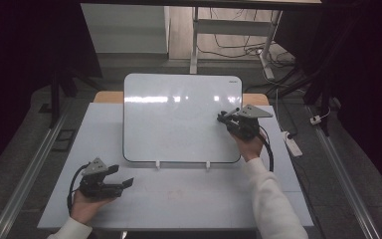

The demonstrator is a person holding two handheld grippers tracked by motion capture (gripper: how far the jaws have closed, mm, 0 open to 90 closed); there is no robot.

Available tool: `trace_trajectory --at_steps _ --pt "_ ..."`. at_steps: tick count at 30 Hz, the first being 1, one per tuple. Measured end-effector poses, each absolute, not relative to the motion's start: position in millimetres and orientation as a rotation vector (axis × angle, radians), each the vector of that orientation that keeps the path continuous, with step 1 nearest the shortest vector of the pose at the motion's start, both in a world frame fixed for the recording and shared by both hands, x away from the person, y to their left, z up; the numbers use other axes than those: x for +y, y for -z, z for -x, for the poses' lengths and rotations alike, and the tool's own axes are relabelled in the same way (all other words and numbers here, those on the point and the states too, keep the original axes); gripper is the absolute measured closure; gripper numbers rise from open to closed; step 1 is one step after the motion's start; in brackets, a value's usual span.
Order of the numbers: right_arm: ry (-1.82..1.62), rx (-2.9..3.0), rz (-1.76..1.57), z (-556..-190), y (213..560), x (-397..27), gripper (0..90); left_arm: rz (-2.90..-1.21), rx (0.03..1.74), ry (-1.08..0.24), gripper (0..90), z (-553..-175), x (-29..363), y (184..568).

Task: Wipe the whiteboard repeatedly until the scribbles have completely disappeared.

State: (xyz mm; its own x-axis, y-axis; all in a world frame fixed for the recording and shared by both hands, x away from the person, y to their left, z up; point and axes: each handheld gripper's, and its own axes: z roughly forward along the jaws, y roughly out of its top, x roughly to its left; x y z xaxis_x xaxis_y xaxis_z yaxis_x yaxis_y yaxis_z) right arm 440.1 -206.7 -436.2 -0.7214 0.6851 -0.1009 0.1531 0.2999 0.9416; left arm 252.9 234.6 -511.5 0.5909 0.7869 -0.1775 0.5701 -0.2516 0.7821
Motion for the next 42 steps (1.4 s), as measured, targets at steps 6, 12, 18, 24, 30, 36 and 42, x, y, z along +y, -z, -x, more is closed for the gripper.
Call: trace_trajectory --at_steps 6,12,18,24,30,36,42 --pt "-1.474 1.961 -0.857 -454.3 426.0 -226.8 77.8 -1.942 1.082 -0.32 21.3 -251.5 234.6 510.2" --pt "-1.424 2.073 -0.746 -442.1 435.3 -215.9 77.8 -1.946 1.088 -0.318 21.3 -253.0 235.3 511.4" --pt "-1.461 2.003 -0.829 -448.8 430.5 -225.7 77.8 -1.945 1.084 -0.318 21.3 -252.5 234.8 511.1" --pt "-1.414 2.114 -0.741 -434.5 441.8 -222.7 77.8 -1.951 1.085 -0.314 21.3 -254.2 234.1 512.1" --pt "-1.438 2.022 -0.805 -442.6 435.6 -228.8 77.8 -1.944 1.084 -0.319 21.3 -252.8 234.5 511.0" --pt "-1.403 2.123 -0.742 -429.7 445.0 -230.4 77.8 -1.946 1.085 -0.316 21.3 -253.8 234.9 511.6" --pt "-1.444 2.023 -0.814 -442.3 436.3 -229.7 77.8 -1.948 1.082 -0.322 21.4 -252.8 233.7 510.9"
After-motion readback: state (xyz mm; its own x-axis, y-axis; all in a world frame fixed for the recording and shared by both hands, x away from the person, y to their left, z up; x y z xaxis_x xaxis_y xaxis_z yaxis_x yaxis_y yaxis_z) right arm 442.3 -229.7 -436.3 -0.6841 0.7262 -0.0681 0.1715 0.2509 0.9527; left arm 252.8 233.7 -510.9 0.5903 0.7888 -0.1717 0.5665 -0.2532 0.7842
